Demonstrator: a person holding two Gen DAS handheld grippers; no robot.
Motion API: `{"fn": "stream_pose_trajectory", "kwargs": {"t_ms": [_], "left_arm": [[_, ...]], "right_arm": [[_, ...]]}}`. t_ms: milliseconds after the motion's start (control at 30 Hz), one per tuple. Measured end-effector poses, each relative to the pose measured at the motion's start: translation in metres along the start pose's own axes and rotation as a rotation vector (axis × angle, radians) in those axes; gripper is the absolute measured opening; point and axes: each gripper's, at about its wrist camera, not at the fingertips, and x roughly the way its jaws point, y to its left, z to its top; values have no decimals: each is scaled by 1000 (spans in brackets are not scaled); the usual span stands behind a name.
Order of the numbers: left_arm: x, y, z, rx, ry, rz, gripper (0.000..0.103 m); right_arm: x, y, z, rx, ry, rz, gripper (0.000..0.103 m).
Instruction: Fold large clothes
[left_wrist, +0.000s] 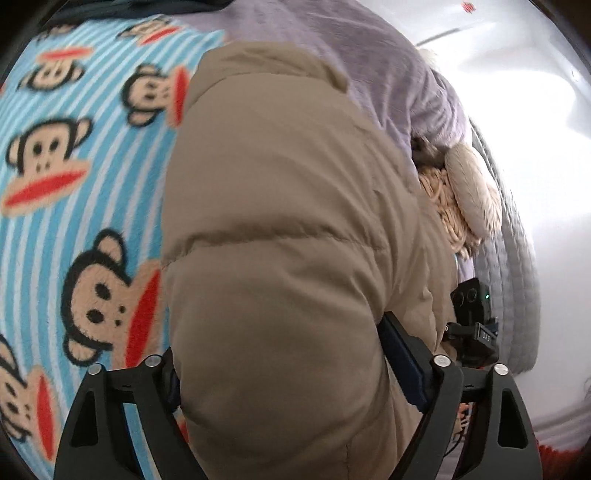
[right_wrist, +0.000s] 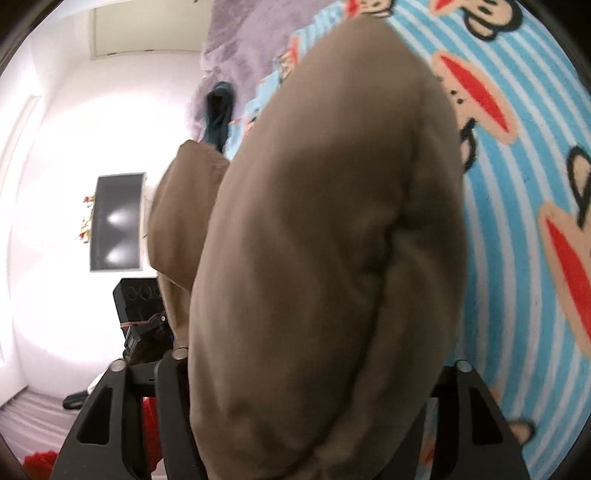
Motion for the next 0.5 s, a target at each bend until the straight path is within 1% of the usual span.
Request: {"fn": "stream_pose_trajectory", "kwargs": {"t_ms": [67,167,267,333,400,433,467,500], "left_arm": [[0,2,-7,14,-13,16,90],[-7,-10,-16,48,-42,90,90],[-20,-23,-22,88,-80,183,90],[-32,-35,-23,126,-124,250,90],[-45,-45,-24,162,-167,289,89],[-50,-51,-23,177,-186,305,89],[-55,-59,-21,199,-208,326,89],[-58,-63,-20,215,-222,335,89]], "right_arm": [[5,-4,4,20,-6,-32,76],[2,1,1,17,-20,-87,78],[-16,12,-5,-7,-44,-162,78],[-37,23,-14,-35,-89,-235,78],[-50,28,-19,-57,-148,-303,78],[-60,33,-24,-68,-187,-324,74],[-68,38,-30,-74,-218,-326,69],[-80,35,-37,-76,-236,-322,55]]}}
